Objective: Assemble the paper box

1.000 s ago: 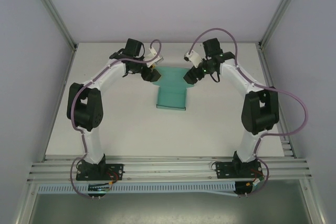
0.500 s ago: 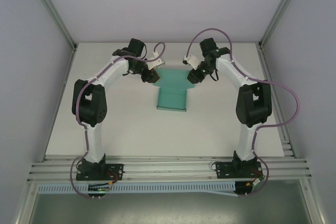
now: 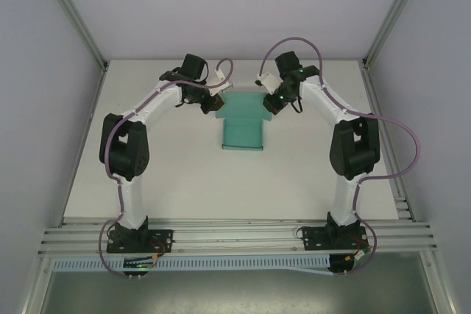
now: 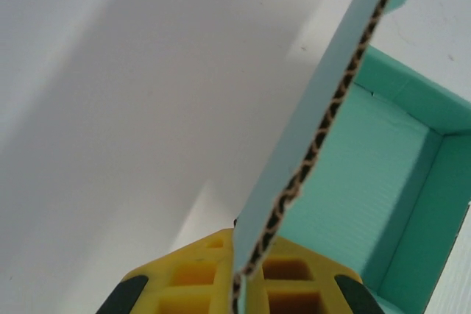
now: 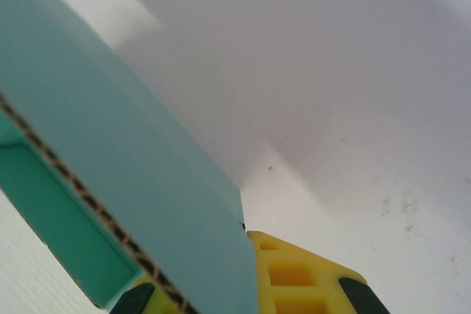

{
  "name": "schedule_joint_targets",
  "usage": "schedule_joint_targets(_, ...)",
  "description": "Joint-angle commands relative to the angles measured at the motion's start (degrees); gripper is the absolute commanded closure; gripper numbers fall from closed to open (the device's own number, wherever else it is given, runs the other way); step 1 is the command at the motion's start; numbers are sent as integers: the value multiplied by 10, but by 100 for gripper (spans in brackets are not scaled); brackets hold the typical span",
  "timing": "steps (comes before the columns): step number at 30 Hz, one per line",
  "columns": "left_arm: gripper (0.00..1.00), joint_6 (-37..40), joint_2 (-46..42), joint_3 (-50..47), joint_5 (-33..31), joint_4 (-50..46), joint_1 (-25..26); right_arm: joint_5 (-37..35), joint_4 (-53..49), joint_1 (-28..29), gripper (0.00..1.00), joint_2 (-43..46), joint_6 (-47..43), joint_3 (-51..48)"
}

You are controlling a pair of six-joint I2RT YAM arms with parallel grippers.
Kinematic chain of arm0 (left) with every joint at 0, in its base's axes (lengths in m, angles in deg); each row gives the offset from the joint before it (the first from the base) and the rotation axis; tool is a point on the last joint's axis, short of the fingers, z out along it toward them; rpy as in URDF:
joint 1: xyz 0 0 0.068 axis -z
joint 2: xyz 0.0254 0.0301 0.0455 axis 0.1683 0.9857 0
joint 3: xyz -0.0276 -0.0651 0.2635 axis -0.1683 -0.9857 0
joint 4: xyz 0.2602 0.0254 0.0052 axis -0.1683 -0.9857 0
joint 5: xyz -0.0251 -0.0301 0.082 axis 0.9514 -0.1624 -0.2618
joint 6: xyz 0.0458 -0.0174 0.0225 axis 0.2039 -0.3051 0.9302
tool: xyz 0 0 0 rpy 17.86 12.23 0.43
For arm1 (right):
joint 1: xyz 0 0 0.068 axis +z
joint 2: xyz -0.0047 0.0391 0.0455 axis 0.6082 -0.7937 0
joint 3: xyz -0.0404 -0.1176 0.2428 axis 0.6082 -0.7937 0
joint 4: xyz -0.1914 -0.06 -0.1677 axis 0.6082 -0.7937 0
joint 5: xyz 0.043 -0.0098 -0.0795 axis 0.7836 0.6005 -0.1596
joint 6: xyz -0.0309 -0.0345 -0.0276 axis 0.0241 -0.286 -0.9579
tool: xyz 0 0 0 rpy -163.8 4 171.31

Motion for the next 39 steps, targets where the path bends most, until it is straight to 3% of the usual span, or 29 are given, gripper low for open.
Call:
schedule_joint_targets(1, 100, -99, -44, -11, -79, 59, 6, -107, 39, 4, 100, 37, 160, 18)
schedule_joint_targets(3, 100, -150, -49, -12, -102, 77, 19, -147, 79, 13, 100, 51, 237, -5)
schedule_joint_targets(11, 100, -424, -14, 16, -265, 83, 54, -142, 226, 44, 100, 75, 412, -96)
schedule_joint_targets(16, 100, -557, -8, 4, -259, 123, 62, -153, 274, 59, 100, 57, 486, -116)
schedule_joint_targets(29, 100, -635, -6, -87, -205, 231, 67, -189, 345, 104, 100, 24, 579, -151)
schedule_joint_targets(39, 100, -675, -14, -136, -186, 264, 68, -216, 362, 127, 100, 29, 615, -183)
